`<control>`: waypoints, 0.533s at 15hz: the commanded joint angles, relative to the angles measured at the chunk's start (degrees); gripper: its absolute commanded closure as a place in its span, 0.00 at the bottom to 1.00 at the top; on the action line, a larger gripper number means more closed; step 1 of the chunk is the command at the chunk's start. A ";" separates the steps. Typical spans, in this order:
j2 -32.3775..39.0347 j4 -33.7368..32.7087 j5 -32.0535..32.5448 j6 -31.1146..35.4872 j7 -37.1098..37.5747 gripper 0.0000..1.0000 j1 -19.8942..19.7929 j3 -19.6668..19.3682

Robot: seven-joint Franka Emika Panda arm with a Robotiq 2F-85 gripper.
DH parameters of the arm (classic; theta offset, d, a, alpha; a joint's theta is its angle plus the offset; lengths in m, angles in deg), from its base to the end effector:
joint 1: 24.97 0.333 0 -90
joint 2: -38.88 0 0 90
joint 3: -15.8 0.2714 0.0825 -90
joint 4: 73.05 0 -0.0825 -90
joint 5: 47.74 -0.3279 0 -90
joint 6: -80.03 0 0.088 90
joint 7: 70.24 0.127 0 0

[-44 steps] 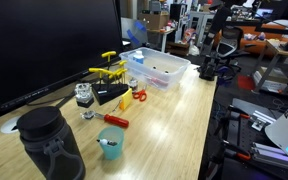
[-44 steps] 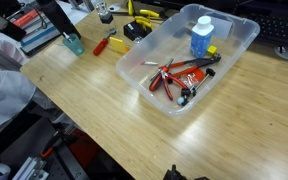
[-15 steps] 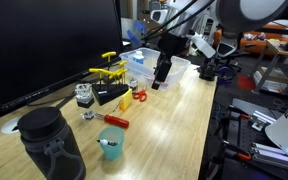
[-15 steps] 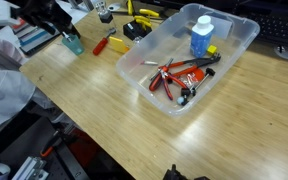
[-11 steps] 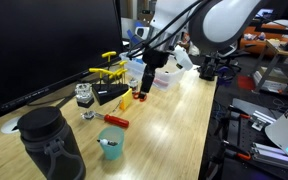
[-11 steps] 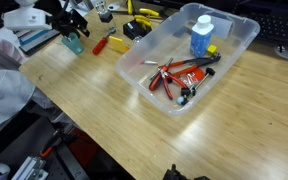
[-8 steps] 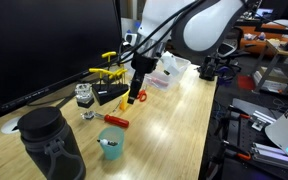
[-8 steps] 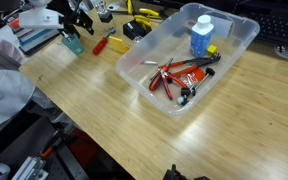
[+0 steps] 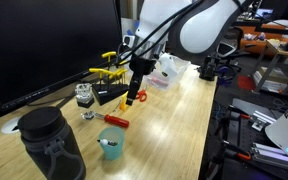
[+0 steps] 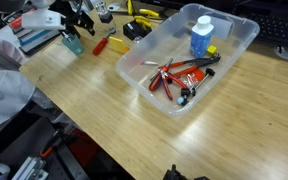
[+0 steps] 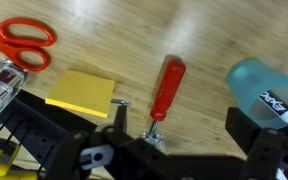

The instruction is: Put the screwdriver in the storage box

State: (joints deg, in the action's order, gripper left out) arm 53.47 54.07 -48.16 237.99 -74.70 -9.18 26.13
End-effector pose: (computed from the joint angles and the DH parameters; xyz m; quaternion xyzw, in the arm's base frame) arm 0.4819 0.2356 0.2735 -0.9568 -0.2520 -0.1362 0.0503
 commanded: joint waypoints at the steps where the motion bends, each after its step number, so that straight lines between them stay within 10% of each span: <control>1: 0.68 -0.75 1.56 0.80 2.09 0.00 -0.73 0.42; 8: 8.87 -8.18 4.14 0.37 4.16 0.00 -0.09 -0.99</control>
State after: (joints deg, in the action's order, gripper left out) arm 58.46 49.78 -45.69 238.17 -71.43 -9.20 25.41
